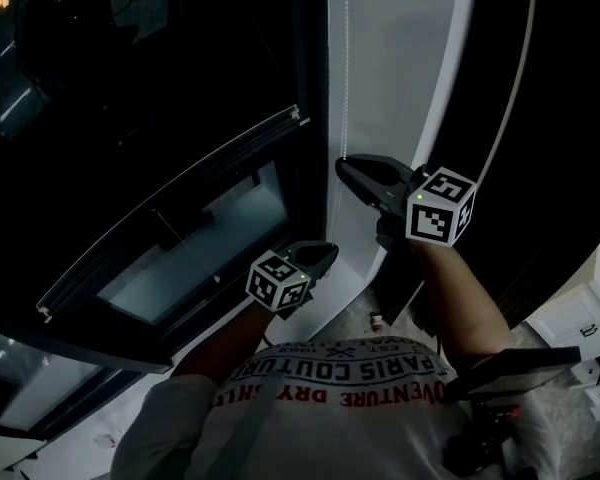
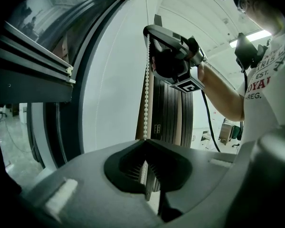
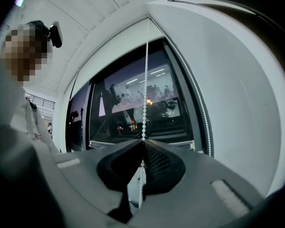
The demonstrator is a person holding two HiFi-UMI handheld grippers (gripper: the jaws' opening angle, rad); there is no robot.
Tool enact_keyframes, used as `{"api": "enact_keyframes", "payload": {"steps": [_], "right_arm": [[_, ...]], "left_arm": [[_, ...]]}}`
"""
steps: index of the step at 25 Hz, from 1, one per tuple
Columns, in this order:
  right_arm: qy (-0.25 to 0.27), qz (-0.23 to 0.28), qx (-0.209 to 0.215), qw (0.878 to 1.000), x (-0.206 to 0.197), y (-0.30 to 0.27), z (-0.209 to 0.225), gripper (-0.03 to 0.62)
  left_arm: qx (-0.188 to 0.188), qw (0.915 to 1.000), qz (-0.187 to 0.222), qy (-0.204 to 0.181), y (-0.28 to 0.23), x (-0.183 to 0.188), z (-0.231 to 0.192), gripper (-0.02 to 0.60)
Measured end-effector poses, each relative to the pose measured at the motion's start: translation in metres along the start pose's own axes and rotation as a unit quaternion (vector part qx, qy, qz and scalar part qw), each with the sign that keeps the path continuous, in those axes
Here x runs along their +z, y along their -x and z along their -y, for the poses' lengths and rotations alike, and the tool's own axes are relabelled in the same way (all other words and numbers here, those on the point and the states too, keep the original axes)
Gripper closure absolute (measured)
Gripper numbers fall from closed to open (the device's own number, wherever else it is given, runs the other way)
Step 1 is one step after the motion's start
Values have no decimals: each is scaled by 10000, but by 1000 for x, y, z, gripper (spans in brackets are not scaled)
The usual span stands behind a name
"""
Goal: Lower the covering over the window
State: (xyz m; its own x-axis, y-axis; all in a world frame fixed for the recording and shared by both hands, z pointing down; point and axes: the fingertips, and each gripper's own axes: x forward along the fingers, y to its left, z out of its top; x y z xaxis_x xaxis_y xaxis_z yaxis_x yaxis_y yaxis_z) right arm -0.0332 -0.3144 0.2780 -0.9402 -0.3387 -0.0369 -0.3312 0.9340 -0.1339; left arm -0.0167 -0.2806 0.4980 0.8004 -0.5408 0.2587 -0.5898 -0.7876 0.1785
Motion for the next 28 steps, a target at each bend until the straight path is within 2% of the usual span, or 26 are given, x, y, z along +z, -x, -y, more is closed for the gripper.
{"api": "enact_keyframes", "payload": {"steps": [5,8,12,18,28], "right_arm": [[85,-146,4,9999,-16,-1,-4,586],[-57,-105,-12,9999,-27,1,-5,586],[82,-401,-91,9991,-55,2,-4,586],[-225,-556,-139,9981,-98,7,-2,586],[-762,-817,-124,9937,-163,13,-6,586]], "left_arm": [[17,9999,-143,-66,1,-16,-4,575],[33,10000,-77,33,3,-28,-5,575],[76,9993,-376,-49,2,-54,-2,575],[-64,9980,-507,385,2,-94,3,575],[-14,9910,-1180,630,5,-152,10,575]]}}
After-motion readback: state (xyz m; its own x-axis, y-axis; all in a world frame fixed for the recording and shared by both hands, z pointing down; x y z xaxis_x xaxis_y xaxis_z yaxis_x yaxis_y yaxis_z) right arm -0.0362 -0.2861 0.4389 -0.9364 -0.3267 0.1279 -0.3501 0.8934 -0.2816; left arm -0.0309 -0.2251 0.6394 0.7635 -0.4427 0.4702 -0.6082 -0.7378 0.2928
